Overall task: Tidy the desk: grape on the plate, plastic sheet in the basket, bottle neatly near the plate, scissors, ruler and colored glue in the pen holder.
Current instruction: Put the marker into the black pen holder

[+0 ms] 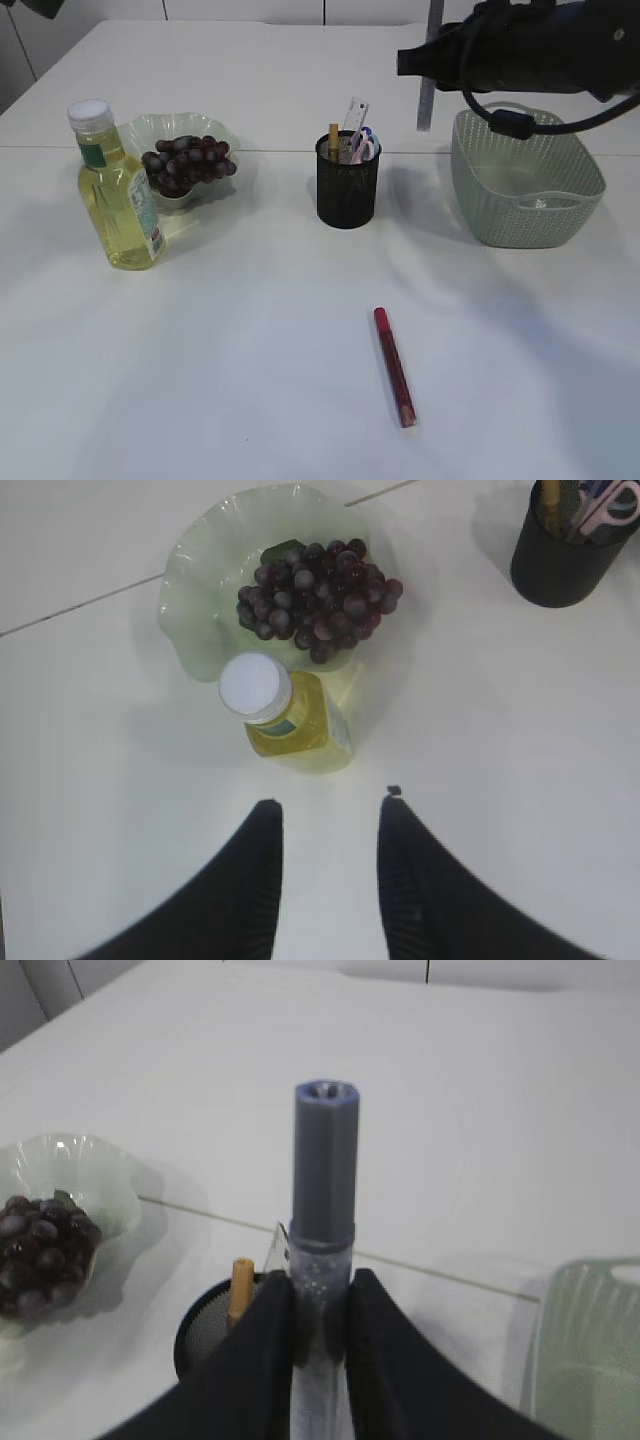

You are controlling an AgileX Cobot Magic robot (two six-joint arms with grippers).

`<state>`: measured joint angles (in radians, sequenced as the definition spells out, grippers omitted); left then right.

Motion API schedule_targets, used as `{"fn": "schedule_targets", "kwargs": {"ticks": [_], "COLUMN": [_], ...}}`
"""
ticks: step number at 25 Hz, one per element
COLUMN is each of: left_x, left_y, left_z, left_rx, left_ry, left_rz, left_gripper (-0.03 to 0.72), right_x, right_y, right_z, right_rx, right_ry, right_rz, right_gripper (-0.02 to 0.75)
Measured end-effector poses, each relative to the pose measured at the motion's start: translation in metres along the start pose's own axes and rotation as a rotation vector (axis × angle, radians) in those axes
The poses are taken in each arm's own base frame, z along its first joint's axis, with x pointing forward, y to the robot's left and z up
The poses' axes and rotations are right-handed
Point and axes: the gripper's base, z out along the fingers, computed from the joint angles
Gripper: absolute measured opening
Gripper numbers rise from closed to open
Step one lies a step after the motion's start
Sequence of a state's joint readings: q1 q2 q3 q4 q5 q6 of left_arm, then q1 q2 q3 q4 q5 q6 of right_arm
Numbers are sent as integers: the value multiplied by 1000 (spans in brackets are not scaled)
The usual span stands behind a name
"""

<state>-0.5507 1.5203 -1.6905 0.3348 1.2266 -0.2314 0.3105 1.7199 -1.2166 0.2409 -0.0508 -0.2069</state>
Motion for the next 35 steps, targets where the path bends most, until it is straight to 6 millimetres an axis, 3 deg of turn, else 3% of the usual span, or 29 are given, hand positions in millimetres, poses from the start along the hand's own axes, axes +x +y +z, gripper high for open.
{"fn": "schedule_targets", "kwargs": {"ticks": [8,20,25,35], "left_x": [-1,-3,-4,-6], "left_y": [0,3,4,5], "left_z": [0,0,0,0], "left_rx": [-3,-32,-45,-60], "left_ry": [-12,-34,-46,-64], "left_rz": [2,15,21,28], "left_gripper": [239,239,239,239], "right_x": [11,14,25,41], "right_y": [25,29,30,30], "right_z": [27,73,88,101], "right_rx": [-20,-24,-25,-26], "right_ry": [-140,-159,-139,-103], "right_rz": [-53,-81,-87,-66], "right_gripper": [153,153,153,153]}}
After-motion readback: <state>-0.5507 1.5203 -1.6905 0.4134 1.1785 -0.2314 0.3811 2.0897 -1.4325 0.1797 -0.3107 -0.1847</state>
